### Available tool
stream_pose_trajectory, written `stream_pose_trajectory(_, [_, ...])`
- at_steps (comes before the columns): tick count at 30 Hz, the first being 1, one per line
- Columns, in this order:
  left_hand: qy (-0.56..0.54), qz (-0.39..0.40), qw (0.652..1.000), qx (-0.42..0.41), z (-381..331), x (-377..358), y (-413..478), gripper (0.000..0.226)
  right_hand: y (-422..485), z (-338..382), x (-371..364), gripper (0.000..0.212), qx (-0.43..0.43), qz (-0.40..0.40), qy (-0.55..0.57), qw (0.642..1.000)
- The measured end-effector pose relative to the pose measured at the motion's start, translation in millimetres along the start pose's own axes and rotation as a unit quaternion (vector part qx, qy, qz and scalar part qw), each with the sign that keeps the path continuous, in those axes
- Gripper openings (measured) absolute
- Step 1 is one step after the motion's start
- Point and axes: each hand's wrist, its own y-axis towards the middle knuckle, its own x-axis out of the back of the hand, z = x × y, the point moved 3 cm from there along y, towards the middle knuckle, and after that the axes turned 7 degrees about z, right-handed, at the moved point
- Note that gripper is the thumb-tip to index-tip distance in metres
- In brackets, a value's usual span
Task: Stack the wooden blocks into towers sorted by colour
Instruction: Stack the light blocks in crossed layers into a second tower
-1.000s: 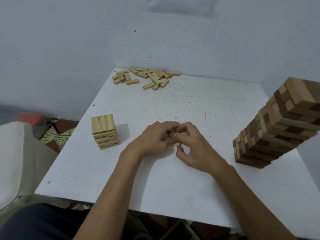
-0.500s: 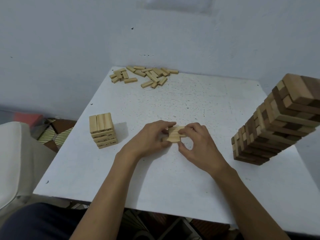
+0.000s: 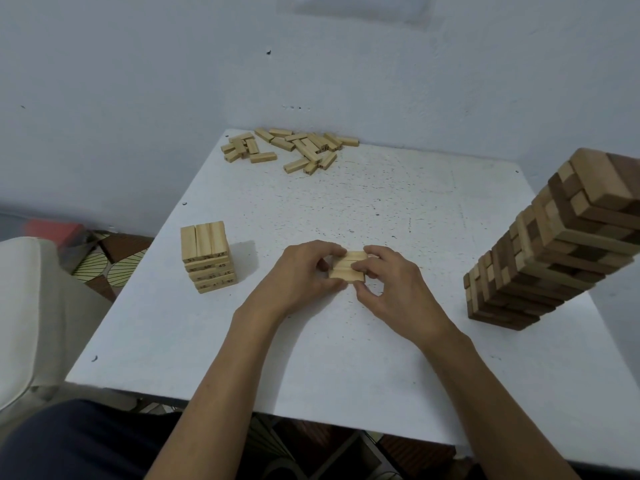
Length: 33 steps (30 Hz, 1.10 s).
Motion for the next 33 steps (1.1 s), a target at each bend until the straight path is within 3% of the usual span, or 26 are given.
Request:
stream_pose_trajectory(4, [-0.001, -0.001, 1.0, -0.001, 1, 1, -2, 0.056, 2, 1, 2, 0.028, -0.006, 0.009, -0.007, 1.0])
stream_pose_trajectory(9, [0.009, 0.004, 1.0, -0.008, 4, 5, -3, 0.045, 3, 5, 3, 0.027, 0.009, 0.024, -0.022, 0.999])
stream_pose_trajectory(18, [0.004, 0.001, 1.0, 0.004, 0, 7, 1, 0.043, 7, 10, 8, 0.022, 0.024, 0.031, -0.029, 0.999])
stream_pose_trajectory(25, [0.039, 0.029, 0.999, -0.009, -6, 12, -11, 0.065, 4, 18, 17, 0.037, 0.014, 0.072, -0.017, 0.997])
stream_pose_trajectory(33, [0.129, -0.056, 0.99, -0.003, -32, 56, -52, 0.066, 17, 71, 36, 0.043, 0.097, 0.064, -0.003, 0.993])
